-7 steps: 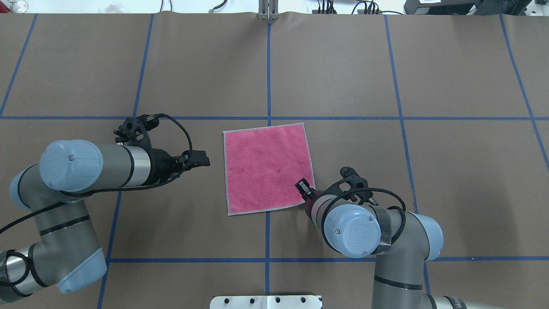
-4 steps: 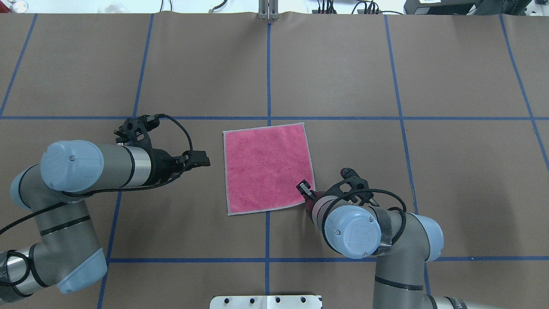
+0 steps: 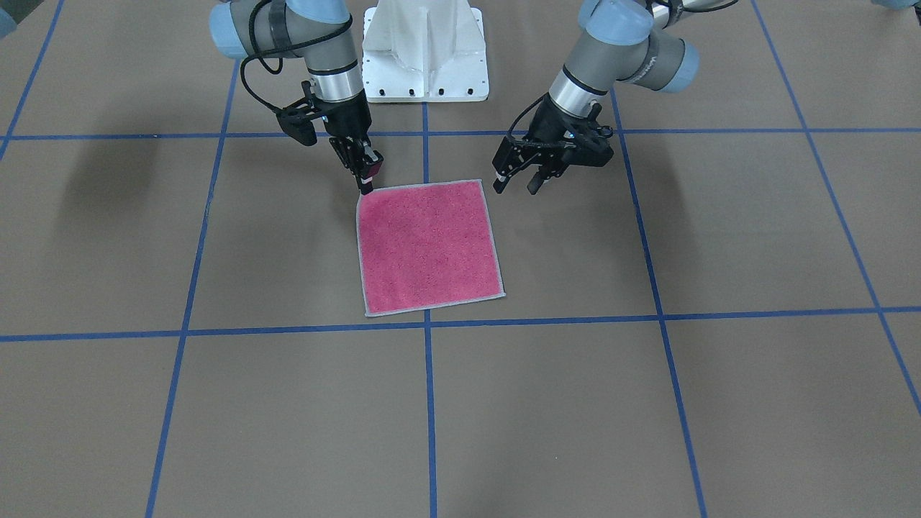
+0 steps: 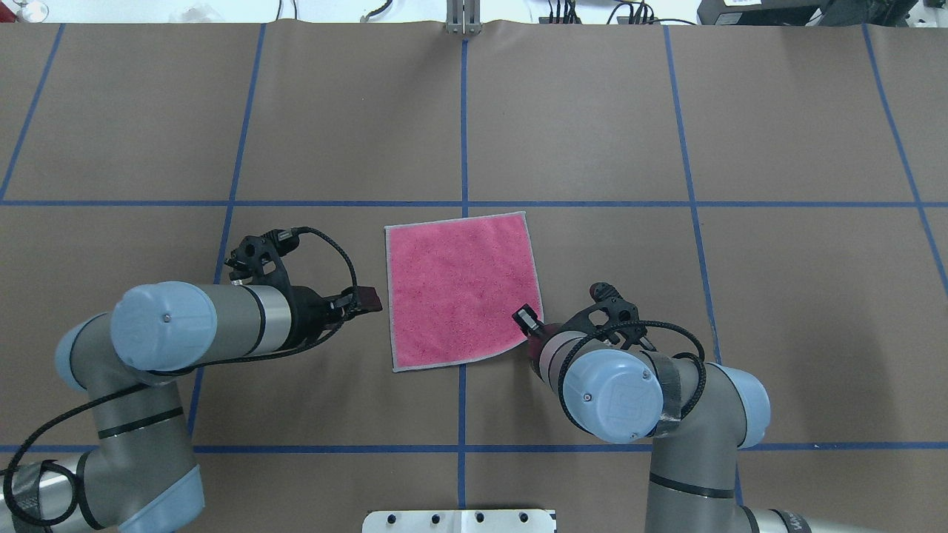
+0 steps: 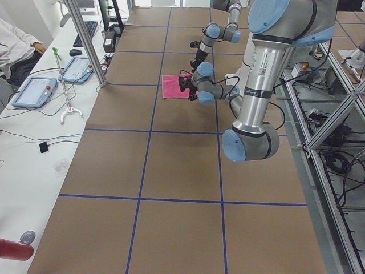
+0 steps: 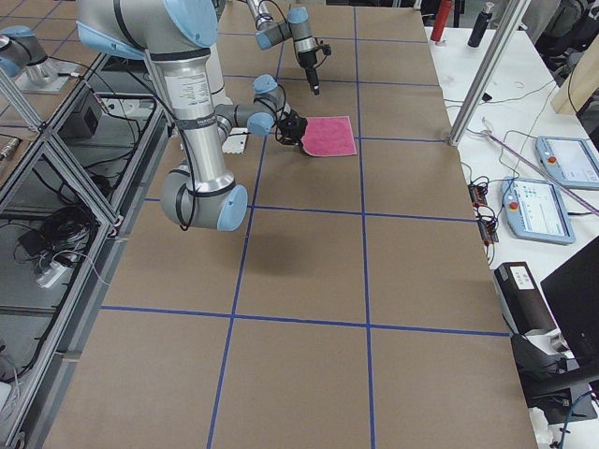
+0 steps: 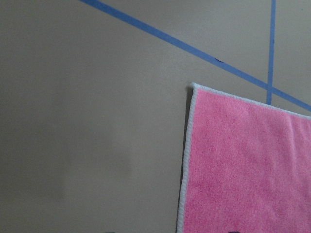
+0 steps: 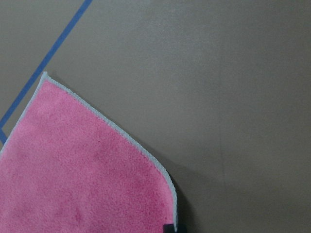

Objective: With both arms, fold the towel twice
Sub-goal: 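Lower the left gripper onto the near towel corner while the right gripper holds its corner, then pinch the near towel corners with both grippers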

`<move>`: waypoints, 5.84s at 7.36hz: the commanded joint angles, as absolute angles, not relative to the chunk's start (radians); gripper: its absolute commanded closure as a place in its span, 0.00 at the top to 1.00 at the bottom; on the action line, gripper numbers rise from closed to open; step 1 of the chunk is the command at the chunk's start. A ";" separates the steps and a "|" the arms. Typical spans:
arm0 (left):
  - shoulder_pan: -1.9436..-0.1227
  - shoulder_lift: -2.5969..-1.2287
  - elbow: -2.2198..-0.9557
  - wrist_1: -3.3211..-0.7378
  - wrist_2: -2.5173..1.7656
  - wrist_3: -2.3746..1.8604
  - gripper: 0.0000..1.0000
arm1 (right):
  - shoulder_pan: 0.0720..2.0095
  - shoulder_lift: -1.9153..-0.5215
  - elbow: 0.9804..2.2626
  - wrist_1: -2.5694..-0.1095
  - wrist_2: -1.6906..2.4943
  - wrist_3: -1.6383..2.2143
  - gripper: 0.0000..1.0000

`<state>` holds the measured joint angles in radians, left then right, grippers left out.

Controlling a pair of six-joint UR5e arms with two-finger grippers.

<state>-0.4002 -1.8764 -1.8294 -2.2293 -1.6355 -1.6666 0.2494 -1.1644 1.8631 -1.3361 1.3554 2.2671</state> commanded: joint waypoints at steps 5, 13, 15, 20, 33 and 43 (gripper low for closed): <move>-0.350 -1.982 -1.721 -2.227 -1.614 -1.740 0.60 | 0.249 -1.164 1.864 -1.336 1.335 2.276 0.00; -0.308 -1.980 -1.723 -2.214 -1.614 -1.741 0.73 | 0.249 -1.167 1.862 -1.336 1.330 2.278 0.00; -0.296 -1.974 -1.721 -2.212 -1.612 -1.741 0.73 | 0.249 -1.167 1.864 -1.336 1.324 2.278 0.00; -0.288 -1.985 -1.715 -2.210 -1.577 -1.741 0.67 | 0.249 -1.169 1.864 -1.336 1.322 2.278 0.00; -0.261 -2.014 -1.710 -2.215 -1.559 -1.762 0.57 | 0.244 -1.169 1.864 -1.336 1.307 2.278 0.00; -0.236 -2.043 -1.700 -2.215 -1.560 -1.833 0.63 | 0.235 -1.169 1.861 -1.336 1.290 2.278 0.00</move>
<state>-0.2463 -2.0428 -1.7028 -2.2156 -1.5596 -1.8330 0.2358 -1.1691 1.8607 -1.3361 1.2921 2.2780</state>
